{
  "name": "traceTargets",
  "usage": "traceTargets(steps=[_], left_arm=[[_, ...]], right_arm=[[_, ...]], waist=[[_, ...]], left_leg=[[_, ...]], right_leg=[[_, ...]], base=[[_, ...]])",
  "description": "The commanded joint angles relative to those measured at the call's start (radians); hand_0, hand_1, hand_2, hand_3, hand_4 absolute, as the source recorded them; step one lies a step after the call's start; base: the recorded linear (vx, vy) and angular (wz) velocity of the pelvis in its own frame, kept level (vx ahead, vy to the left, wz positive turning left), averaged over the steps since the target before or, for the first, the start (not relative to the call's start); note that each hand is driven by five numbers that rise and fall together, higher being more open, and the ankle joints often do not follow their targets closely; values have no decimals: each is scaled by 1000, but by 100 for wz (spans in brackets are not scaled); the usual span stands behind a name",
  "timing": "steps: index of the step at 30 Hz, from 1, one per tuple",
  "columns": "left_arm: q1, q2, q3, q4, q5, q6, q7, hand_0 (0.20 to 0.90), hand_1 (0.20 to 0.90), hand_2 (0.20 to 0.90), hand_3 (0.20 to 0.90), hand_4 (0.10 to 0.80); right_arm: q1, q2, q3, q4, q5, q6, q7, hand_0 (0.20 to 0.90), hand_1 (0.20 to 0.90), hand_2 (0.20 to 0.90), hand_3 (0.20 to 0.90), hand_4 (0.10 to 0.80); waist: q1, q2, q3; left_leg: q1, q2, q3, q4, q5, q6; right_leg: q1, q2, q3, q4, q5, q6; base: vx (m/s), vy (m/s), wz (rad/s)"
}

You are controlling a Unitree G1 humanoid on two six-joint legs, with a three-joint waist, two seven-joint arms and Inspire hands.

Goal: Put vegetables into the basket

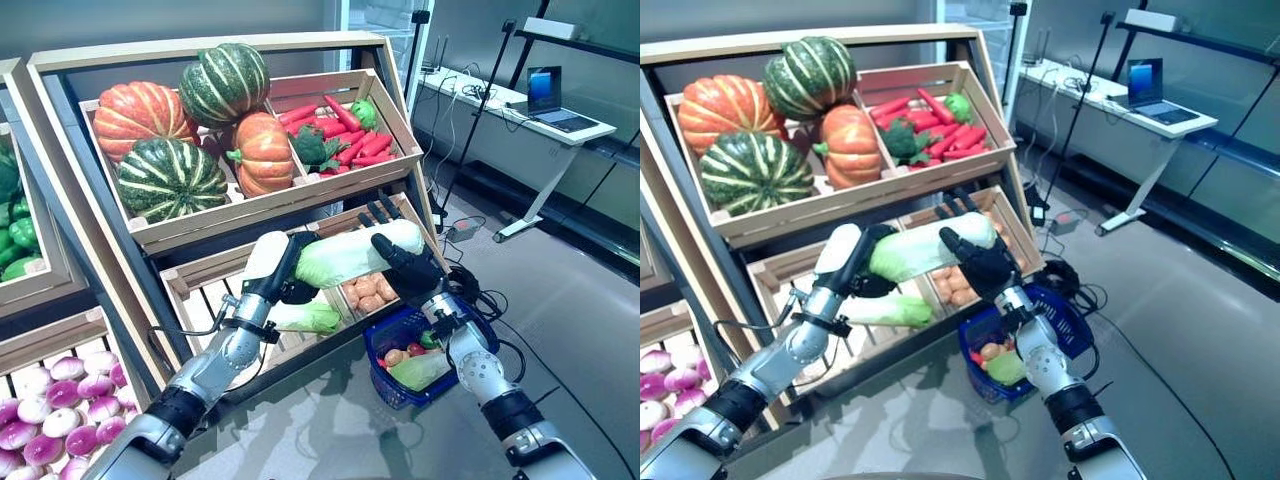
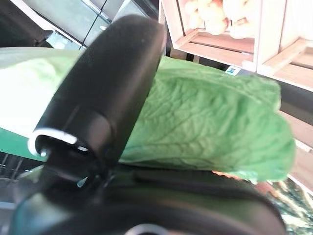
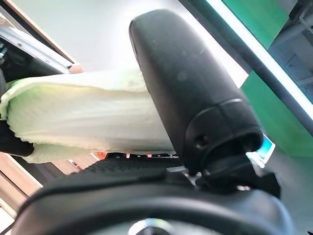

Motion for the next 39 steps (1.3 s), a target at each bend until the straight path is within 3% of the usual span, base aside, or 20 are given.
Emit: traceTargets(steps=[1, 7, 8, 9, 24, 25, 26, 35, 39], left_arm=[[-219, -57, -112, -91, 78, -229, 39, 300, 300, 300, 300, 400], [-216, -67, -113, -120, 50, -222, 34, 300, 300, 300, 300, 400], [-215, -68, -111, -122, 48, -221, 32, 300, 300, 300, 300, 400], [-211, -72, -107, -127, 44, -219, 30, 300, 300, 300, 300, 400], [-189, -88, -102, -143, 23, -170, -6, 300, 300, 300, 300, 400], [-184, -90, -103, -138, 10, -151, -33, 662, 662, 662, 662, 642], [-181, -91, -104, -136, 3, -140, -59, 900, 900, 900, 900, 800], [-134, -87, -60, -58, -83, -79, -59, 900, 900, 900, 900, 800], [-111, -87, -13, -5, -101, -9, -35, 900, 900, 900, 900, 800]], right_arm=[[-148, 62, 13, -30, 11, 12, 80, 900, 900, 900, 900, 800], [-146, 56, 16, 42, 5, 25, 40, 900, 900, 900, 900, 800], [-143, 58, 16, 46, 8, 27, 43, 822, 822, 822, 822, 748], [-138, 63, 13, 58, 23, 26, 45, 300, 300, 300, 300, 400], [-148, 101, -11, 31, 75, -78, 44, 300, 300, 300, 300, 400], [-150, 101, -17, 26, 72, -93, 39, 300, 300, 300, 300, 400], [-152, 101, -20, 23, 70, -103, 33, 300, 300, 300, 300, 400], [-159, 59, -76, 22, -17, -204, -56, 300, 300, 300, 300, 400], [-150, 23, -121, 31, -56, -225, -88, 300, 300, 300, 300, 400]], waist=[[13, 13, -43], [12, 10, -47], [12, 10, -47], [11, 9, -47], [9, 13, -41], [9, 13, -41], [9, 14, -41], [6, 15, -40], [3, 16, -37]], left_leg=[[29, -31, 0, 1, -113, 26], [32, -29, 1, 1, -115, 25], [33, -29, 1, 1, -115, 25], [33, -28, 3, 1, -115, 26], [31, -27, -3, 1, -116, 27], [30, -27, -3, 1, -116, 27], [29, -27, -3, 1, -116, 27], [30, -25, 2, 1, -113, 28], [32, -23, 7, 1, -111, 26]], right_leg=[[-13, 22, 20, 18, -26, -72], [-12, 20, 23, 15, -23, -70], [-13, 20, 23, 15, -23, -70], [-13, 19, 24, 15, -22, -70], [-19, 19, 34, 12, -18, -68], [-20, 19, 35, 12, -18, -67], [-21, 19, 36, 11, -18, -67], [-25, 20, 45, 11, -14, -67], [-26, 20, 48, 12, -13, -66]], base=[[0, 0, 0], [5, 0, -1], [14, 1, -6], [18, 1, -8], [2, 0, -1], [0, 0, 0], [0, 0, 0], [0, 0, 0], [0, 0, 0]])
